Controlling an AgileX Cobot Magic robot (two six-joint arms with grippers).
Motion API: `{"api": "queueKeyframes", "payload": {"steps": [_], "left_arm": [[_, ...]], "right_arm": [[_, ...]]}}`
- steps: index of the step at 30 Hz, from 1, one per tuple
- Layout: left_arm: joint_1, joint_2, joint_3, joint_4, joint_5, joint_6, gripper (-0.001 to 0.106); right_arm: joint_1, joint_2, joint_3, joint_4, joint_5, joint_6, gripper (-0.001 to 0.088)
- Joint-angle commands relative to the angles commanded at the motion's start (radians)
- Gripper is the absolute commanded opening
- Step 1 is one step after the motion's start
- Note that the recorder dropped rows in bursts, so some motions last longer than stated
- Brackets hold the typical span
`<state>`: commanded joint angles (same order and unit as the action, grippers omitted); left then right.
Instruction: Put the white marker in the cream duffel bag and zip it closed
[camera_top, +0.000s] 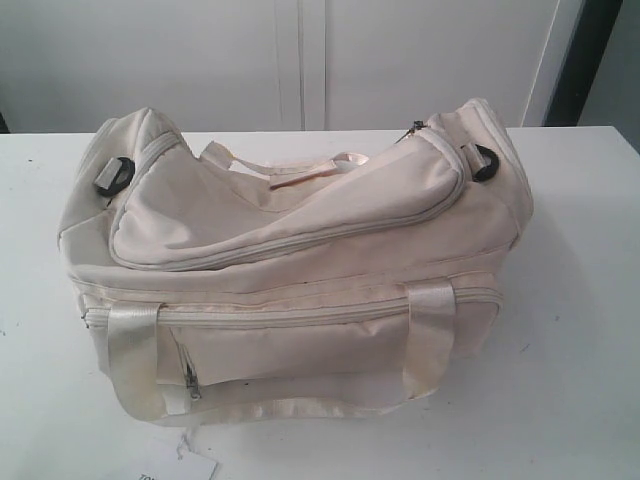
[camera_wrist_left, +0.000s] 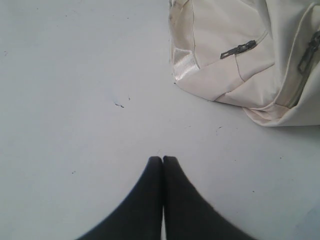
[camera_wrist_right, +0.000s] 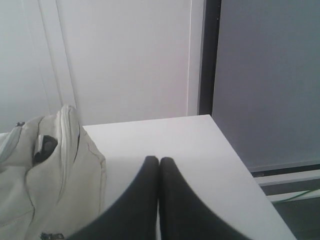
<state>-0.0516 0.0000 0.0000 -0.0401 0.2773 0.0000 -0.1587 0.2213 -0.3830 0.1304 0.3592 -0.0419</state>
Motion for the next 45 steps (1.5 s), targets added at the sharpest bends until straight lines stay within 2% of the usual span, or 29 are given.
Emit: {"api": "queueKeyframes", "payload": {"steps": [15, 20, 25, 30, 36, 45], "left_arm": [[0.0, 0.0, 0.0, 0.0, 0.0, 0.0, 0.0], [0.0, 0.0, 0.0, 0.0, 0.0, 0.0, 0.0], [0.0, 0.0, 0.0, 0.0, 0.0, 0.0, 0.0], [0.0, 0.0, 0.0, 0.0, 0.0, 0.0, 0.0], [0.0, 0.0, 0.0, 0.0, 0.0, 0.0, 0.0], [0.0, 0.0, 0.0, 0.0, 0.0, 0.0, 0.0]], "right_arm": [[0.0, -0.06, 0.02, 0.004, 0.013, -0.003, 0.0], [0.03, -0.091, 0.023, 0.0, 0.03, -0.005, 0.0], [0.032, -0.093, 0.023, 0.0, 0.066, -0.005, 0.0], [0.086, -0.125, 0.023, 0.0, 0.089, -0.005, 0.0], [0.12, -0.126, 0.023, 0.0, 0.125, -0.005, 0.0], [0.12, -0.141, 0.023, 0.0, 0.182, -0.005, 0.0]]}}
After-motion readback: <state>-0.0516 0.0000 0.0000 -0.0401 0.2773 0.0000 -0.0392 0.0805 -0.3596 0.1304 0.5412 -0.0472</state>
